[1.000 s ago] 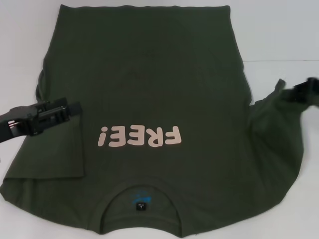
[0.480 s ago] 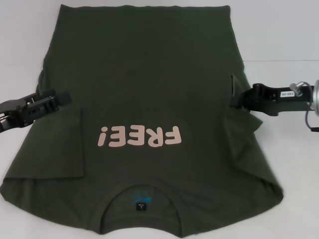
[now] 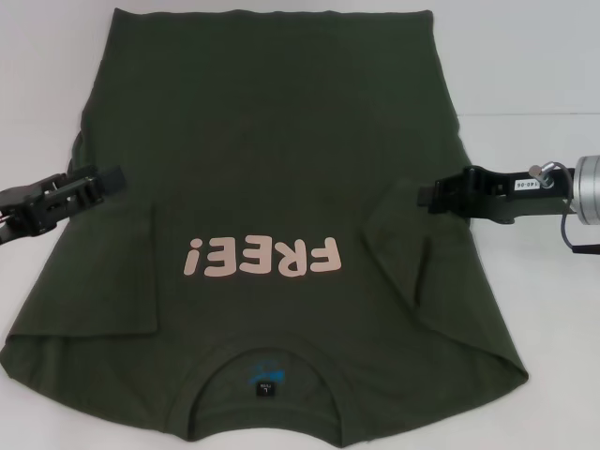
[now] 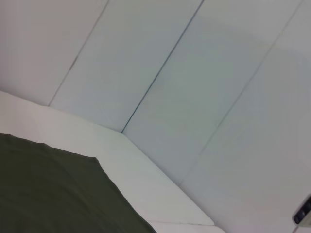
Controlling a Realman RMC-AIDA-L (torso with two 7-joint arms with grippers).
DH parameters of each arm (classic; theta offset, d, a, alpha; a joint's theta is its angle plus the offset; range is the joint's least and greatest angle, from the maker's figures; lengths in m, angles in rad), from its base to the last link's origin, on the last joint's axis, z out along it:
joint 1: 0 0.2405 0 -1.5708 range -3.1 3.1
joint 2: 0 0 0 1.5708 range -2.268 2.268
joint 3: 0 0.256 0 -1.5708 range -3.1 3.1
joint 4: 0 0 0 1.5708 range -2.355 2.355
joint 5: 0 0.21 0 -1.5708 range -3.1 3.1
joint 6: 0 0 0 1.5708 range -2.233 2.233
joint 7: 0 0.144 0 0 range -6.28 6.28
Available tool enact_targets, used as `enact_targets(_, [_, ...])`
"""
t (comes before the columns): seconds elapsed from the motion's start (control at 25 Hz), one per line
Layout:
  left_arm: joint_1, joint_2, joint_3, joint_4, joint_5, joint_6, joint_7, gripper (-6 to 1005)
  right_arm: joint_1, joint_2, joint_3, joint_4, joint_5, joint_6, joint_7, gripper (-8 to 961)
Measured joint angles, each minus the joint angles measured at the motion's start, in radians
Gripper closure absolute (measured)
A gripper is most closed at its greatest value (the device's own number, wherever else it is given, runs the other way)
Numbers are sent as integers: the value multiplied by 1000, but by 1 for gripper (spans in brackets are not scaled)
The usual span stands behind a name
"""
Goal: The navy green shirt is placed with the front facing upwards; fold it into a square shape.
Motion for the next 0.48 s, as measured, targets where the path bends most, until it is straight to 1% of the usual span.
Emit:
enact_targets(0.12, [0, 5, -1, -2, 0, -7, -31, 342, -7, -12, 6, -7, 3, -30, -17, 826])
enact_targets(0.2, [2, 12, -1, -2, 0, -7, -72, 342, -12, -24, 18, -11, 8, -70, -35, 822])
enact_targets(0.28, [5, 23, -6, -2, 3, -7, -132, 342, -17, -38, 21, -15, 10, -113, -51, 716])
enact_targets(0.36, [7, 40, -17, -2, 25, -2, -228, 342, -27, -54, 17, -26, 11, -147, -58, 611])
enact_targets(0.44, [7, 63, -35, -2, 93, 21, -368, 341, -46, -65, 20, -51, 11, -178, -60, 487])
enact_targets(0.48, [6, 69, -45, -2, 121, 32, -405, 341, -57, -69, 22, -64, 12, -189, -60, 415])
